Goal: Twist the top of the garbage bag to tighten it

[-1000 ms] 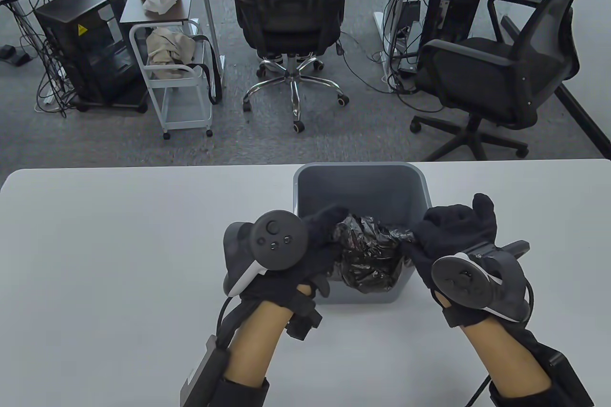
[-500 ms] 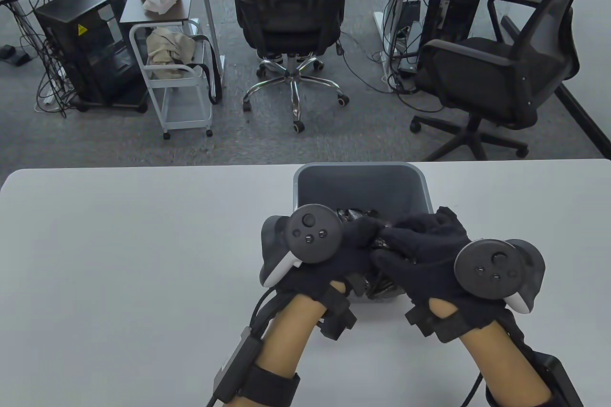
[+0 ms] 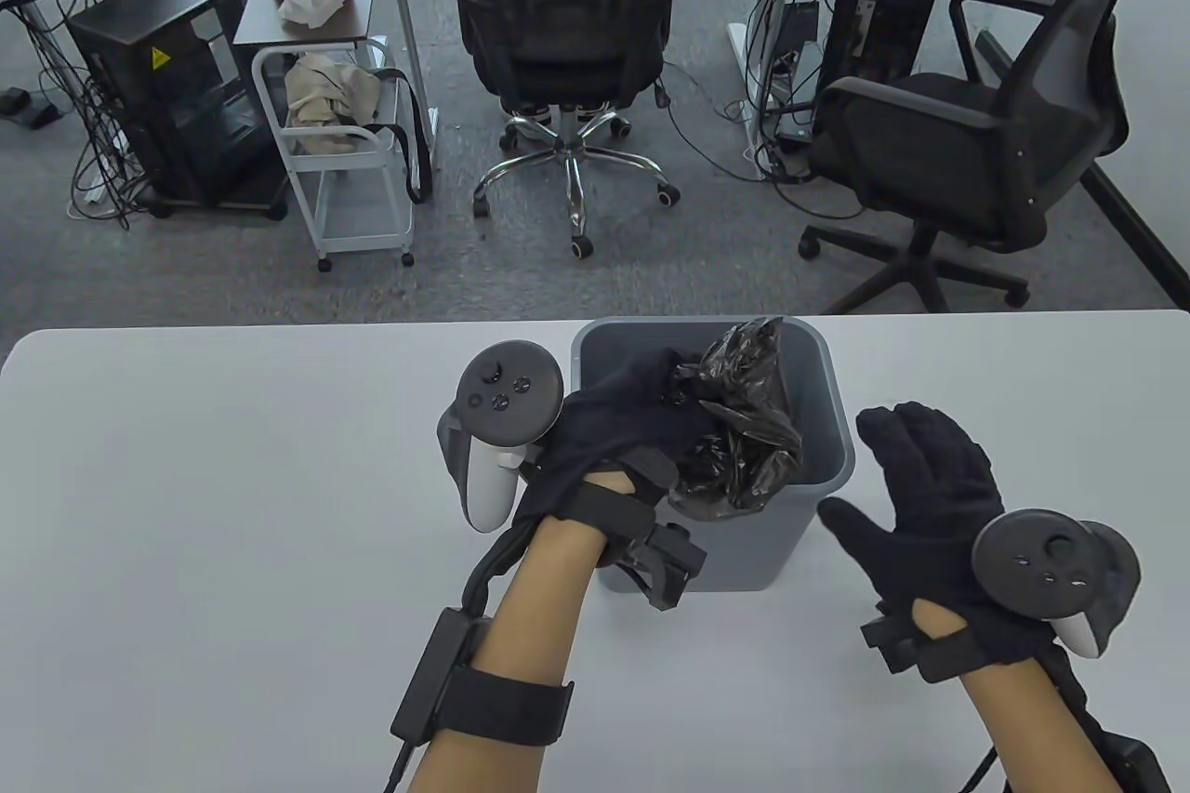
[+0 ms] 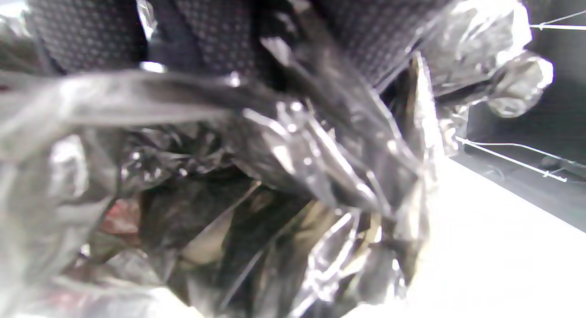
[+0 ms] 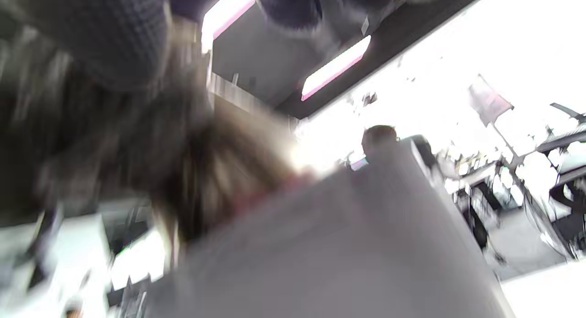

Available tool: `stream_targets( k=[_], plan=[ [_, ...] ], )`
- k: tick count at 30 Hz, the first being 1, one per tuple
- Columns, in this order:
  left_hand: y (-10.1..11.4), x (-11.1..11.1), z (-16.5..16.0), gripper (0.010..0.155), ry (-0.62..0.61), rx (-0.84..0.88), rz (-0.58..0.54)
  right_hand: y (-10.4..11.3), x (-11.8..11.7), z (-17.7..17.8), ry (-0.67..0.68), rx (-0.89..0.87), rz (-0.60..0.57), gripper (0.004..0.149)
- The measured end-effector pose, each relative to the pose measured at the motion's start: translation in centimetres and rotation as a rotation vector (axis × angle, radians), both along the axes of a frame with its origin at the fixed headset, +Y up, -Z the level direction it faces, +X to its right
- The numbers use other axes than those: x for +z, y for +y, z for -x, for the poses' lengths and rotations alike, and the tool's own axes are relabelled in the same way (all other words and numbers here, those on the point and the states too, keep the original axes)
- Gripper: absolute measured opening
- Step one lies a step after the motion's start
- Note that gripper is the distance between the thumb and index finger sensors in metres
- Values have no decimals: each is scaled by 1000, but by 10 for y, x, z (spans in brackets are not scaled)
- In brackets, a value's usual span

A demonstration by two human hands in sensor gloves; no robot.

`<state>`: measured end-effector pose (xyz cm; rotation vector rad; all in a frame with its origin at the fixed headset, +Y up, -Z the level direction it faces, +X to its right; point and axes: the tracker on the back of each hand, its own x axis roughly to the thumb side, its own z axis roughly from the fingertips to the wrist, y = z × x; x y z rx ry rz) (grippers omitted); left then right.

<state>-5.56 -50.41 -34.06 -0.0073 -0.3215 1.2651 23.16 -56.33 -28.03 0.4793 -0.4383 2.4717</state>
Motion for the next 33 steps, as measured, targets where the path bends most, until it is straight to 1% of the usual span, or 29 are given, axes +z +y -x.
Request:
stream_targets(
  k=[1,2,4,6,9,10,11,12,13,14,15,16,17,18,19,20,21,23,25,26,27,30,33],
  plan=[
    [2,2,-3,43,-11,-8,-3,-6,-2,8,17,41,54,101],
    [3,4,-6,43,-21,-7,-7,-9,-4,13,21,59,61,104],
    [5,8,-12,43,-42,14,-5,-10,-8,26,25,79,16,108],
    [6,10,-16,43,-63,28,-2,-6,-11,38,11,64,-29,110],
    [5,13,-22,43,-88,5,2,7,-13,51,18,-45,-127,108],
    [4,13,-24,42,-90,-6,0,12,-13,53,23,-96,-174,105],
    [2,14,-26,42,-104,-32,13,20,-13,55,17,-162,-238,100],
    [1,15,-26,42,-122,-55,30,24,-12,57,17,-193,-271,95],
    [2,16,-24,42,-128,-50,27,28,-12,62,34,-162,-288,85],
    [3,17,-23,41,-113,-41,25,30,-12,63,23,-124,-295,77],
    [5,19,-20,41,-98,-74,22,32,-11,62,-1,-128,-330,68],
    [5,20,-18,41,-103,-116,15,33,-12,60,-12,-165,-350,54],
    [5,22,-14,41,-141,-187,7,34,-13,58,-14,-241,-357,45],
    [5,24,-11,45,-166,-206,10,33,-14,57,-4,-276,-341,43],
    [3,28,-7,54,-186,-176,3,33,-16,56,-8,-303,-316,42],
    [3,31,-3,63,-183,-144,1,33,-17,55,-20,-320,-309,41],
    [2,35,6,70,-170,-96,-13,34,-19,54,-34,-349,-304,41],
    [1,42,22,78,-128,-65,-44,36,-22,50,-58,-379,-275,41],
    [-2,48,38,81,-86,-90,-69,36,-26,46,-75,-410,-246,41],
    [-5,51,44,83,-77,-105,-57,36,-28,44,-80,-426,-224,41],
    [-7,53,46,86,-81,-119,-47,36,-29,44,-82,-437,-208,41],
    [-18,54,41,93,-103,-258,-11,34,-32,44,-84,-478,-102,42],
    [-26,48,24,97,-100,-343,-23,35,-31,47,-71,-490,-90,42]
  ],
)
